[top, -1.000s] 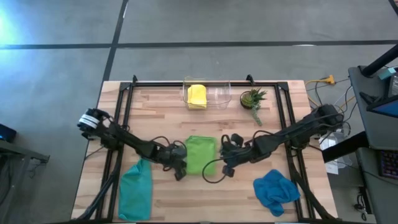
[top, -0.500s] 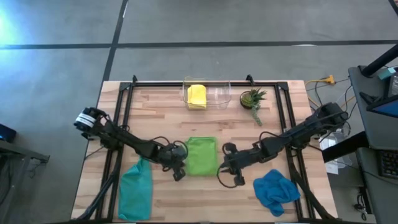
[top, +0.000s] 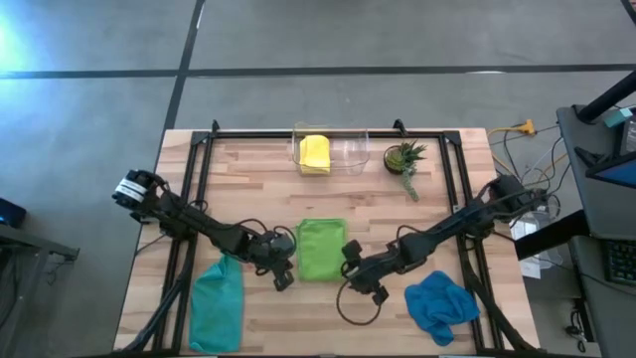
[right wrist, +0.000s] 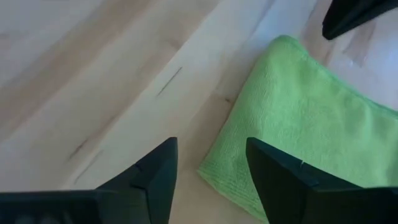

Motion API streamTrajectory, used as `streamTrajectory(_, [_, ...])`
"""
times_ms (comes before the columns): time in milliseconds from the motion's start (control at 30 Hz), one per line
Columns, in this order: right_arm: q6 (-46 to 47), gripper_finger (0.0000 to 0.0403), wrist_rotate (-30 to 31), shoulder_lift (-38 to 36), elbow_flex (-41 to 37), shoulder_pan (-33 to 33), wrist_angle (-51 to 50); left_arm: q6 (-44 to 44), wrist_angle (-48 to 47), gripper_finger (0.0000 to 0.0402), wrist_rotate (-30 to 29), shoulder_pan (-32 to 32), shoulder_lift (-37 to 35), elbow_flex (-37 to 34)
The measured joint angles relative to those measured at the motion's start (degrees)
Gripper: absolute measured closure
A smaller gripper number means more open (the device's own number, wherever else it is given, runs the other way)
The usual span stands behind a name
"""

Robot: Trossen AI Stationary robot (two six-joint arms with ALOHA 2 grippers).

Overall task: Fold microfiber towels
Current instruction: Fold the green microfiber towel

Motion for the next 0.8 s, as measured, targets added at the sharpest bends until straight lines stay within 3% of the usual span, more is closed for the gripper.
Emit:
streamTrajectory(300, [3.4, 0.0246, 0.2, 5.9, 3.0, -0.2, -5.1, -2.6, -0.4, 0.0402, 0.1, -1.4, 0.0, 0.0])
streamTrajectory(800, [12.2, 0.0262, -1.2, 6.6, 2.9, -2.5, -6.4, -4.1, -0.4, 0.0402, -0.3, -1.9, 0.0, 0.0])
